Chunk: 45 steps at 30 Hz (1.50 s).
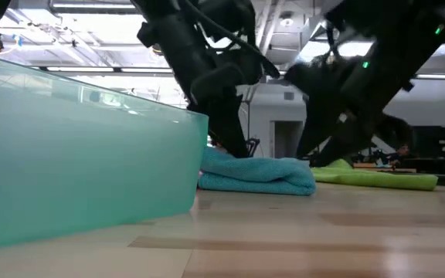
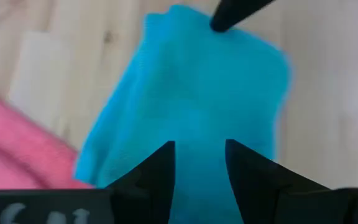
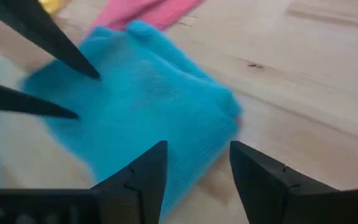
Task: Fold microfiber towels
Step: Fold the blue microfiber towel, then put the folded blue microfiber towel into the bin
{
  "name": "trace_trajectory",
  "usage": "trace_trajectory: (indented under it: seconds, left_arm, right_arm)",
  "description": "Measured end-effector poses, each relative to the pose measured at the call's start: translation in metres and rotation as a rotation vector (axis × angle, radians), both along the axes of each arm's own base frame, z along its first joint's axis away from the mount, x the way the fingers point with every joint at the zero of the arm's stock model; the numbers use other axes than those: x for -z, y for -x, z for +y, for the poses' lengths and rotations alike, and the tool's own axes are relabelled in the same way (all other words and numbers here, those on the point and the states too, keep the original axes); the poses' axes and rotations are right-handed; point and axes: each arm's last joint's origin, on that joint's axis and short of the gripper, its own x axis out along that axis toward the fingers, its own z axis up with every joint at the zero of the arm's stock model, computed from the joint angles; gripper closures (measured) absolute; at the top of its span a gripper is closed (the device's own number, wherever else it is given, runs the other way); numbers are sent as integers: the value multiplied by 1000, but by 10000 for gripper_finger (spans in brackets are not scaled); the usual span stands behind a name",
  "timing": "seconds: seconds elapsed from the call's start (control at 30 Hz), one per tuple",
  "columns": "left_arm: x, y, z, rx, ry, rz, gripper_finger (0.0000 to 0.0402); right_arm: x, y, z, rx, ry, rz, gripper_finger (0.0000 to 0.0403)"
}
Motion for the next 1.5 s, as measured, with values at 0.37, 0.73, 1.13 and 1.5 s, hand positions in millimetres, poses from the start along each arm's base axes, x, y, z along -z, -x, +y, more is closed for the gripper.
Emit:
trace_trajectory:
  seconds: [0.37,0.73,1.13,1.5]
  left_arm:
    - [7,6,6,-30,-25,41,269]
    - [-39,9,13,-63,3,-100,269]
    - [-34,30,-3,49,163,-115,269]
    - [16,57,2,-70,90,-83,269]
  right_arm:
    - [29,-13,-4,-2,-30,47,226]
    - [-22,-3,-1,-65,-20,-99,225]
    - [-7,-3,25,-207,49,-68,239]
    - [29,-8,25,-152,9,14,241]
